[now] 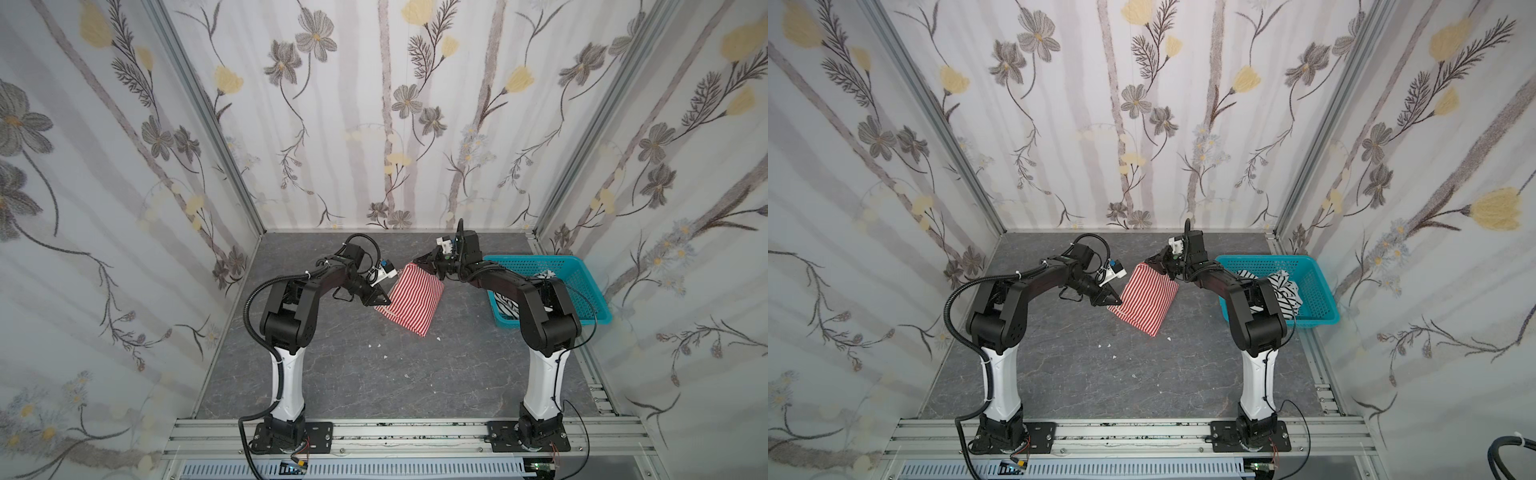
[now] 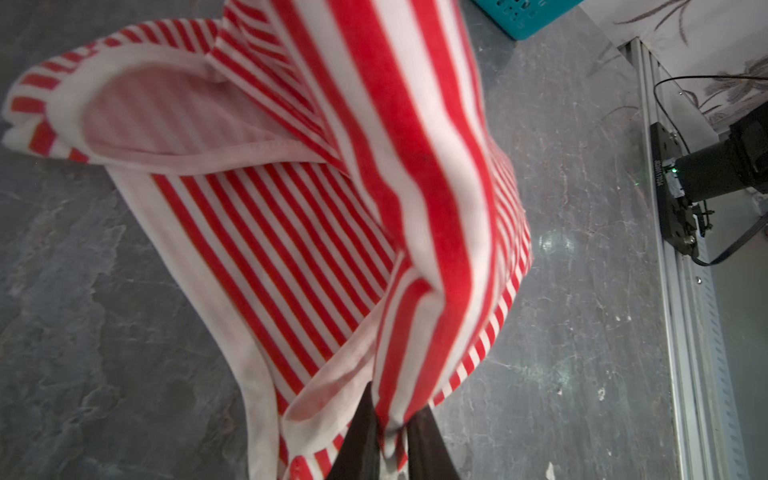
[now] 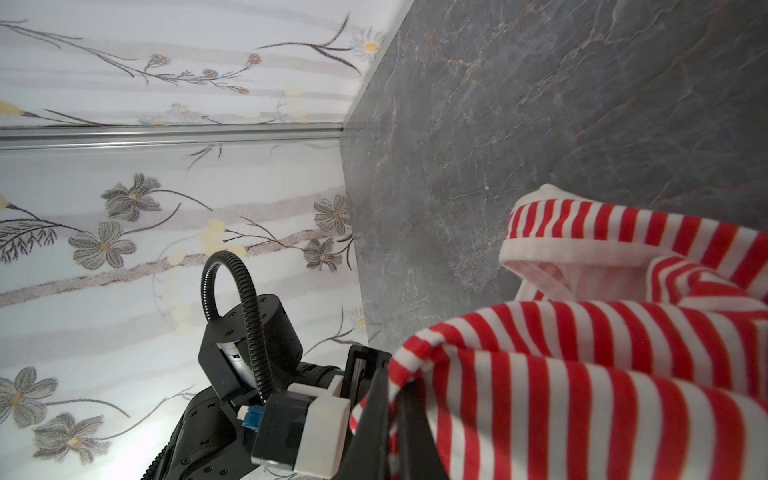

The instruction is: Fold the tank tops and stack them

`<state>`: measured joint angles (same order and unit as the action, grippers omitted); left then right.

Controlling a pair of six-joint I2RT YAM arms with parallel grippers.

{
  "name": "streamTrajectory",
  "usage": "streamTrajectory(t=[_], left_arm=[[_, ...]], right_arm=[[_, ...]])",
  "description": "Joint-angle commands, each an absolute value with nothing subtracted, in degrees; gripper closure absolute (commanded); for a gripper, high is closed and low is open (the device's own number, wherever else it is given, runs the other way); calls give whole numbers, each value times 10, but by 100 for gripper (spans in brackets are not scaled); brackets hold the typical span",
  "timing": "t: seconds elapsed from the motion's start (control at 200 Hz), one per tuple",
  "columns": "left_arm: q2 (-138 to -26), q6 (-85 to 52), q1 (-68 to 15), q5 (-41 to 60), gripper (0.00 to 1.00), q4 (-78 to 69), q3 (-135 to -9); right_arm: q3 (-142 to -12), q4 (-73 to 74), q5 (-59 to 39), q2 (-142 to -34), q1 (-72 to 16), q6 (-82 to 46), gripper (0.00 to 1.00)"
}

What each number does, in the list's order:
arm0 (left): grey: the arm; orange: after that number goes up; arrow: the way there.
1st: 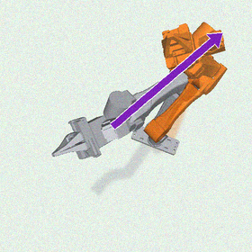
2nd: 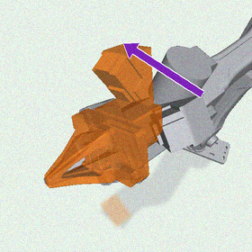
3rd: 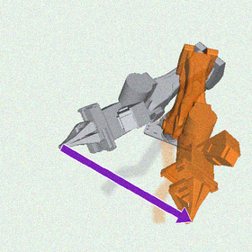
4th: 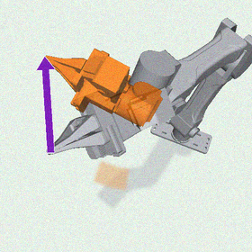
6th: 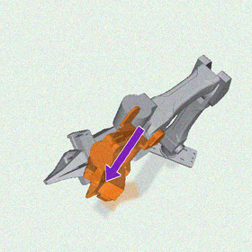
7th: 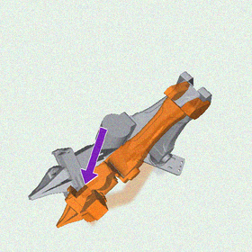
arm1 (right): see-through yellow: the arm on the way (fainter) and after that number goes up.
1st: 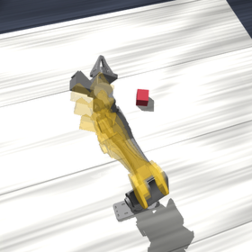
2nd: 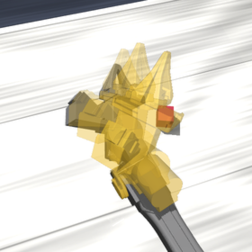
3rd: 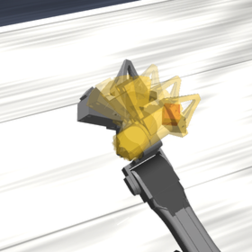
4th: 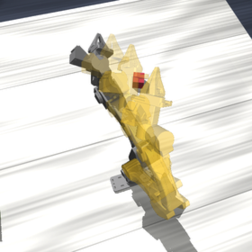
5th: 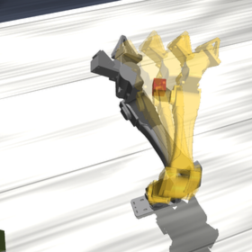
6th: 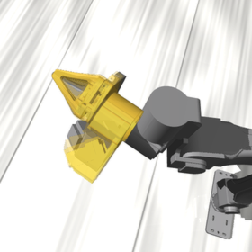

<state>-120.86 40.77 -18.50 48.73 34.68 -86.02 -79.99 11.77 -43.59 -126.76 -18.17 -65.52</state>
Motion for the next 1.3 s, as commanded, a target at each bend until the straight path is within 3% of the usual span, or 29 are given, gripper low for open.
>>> streamTrajectory(t=[0.0,0.355,0.53,0.64,1.004,1.294], left_arm=[[-1232,401,-179,476,86,354,-886],[-1249,380,-167,420,84,352,-891],[-1250,354,-160,403,72,351,-917],[-1236,330,-159,403,66,349,-928],[-1166,277,-236,403,64,334,-891],[-1245,250,-269,360,64,315,-931]], right_arm=[[-824,148,-453,-1293,-178,-665,93],[-850,87,-410,-1317,-173,-631,88],[-853,74,-403,-1313,-172,-607,57],[-845,55,-386,-1290,-173,-584,50],[-806,-80,-260,-1208,-232,-454,55],[-819,-54,-272,-1285,-240,-474,74]])
